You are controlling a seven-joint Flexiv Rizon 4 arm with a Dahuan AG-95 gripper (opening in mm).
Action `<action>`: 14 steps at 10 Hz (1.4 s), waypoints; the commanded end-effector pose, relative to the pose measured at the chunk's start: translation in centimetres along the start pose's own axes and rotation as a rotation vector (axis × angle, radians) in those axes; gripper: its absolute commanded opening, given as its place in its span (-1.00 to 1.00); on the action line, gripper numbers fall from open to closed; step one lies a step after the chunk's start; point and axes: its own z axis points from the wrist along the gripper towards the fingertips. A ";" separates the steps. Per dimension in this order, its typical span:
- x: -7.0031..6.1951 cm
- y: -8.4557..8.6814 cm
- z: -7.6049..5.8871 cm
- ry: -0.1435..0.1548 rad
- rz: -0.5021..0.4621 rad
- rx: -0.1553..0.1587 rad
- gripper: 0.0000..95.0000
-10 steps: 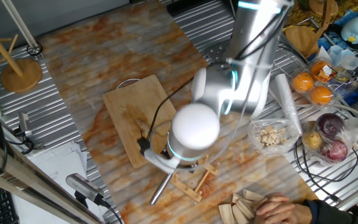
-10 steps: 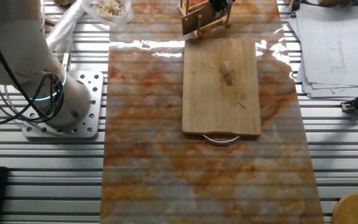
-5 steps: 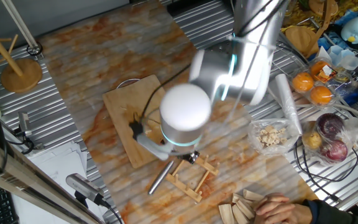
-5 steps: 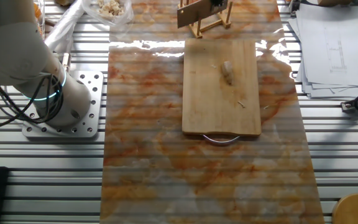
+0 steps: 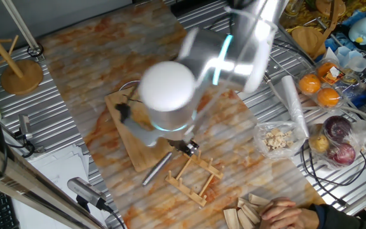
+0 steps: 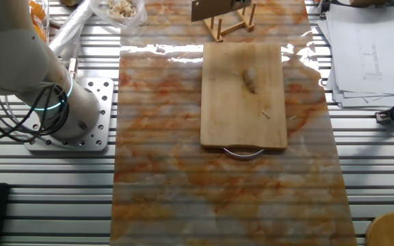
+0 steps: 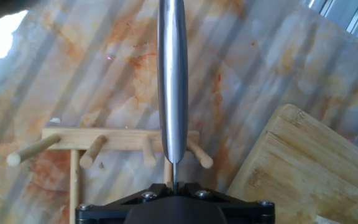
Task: Slice the lotus root
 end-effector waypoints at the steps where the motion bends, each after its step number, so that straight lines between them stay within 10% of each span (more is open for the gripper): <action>1: -0.7 -3.2 -1.5 0.019 0.054 0.022 -1.00; 5: -1.8 -10.5 0.9 0.021 0.055 0.024 -1.00; 11: -1.8 -10.7 1.1 0.006 0.145 -0.030 -1.00; 14: -1.8 -10.7 1.1 -0.066 0.343 -0.109 -1.00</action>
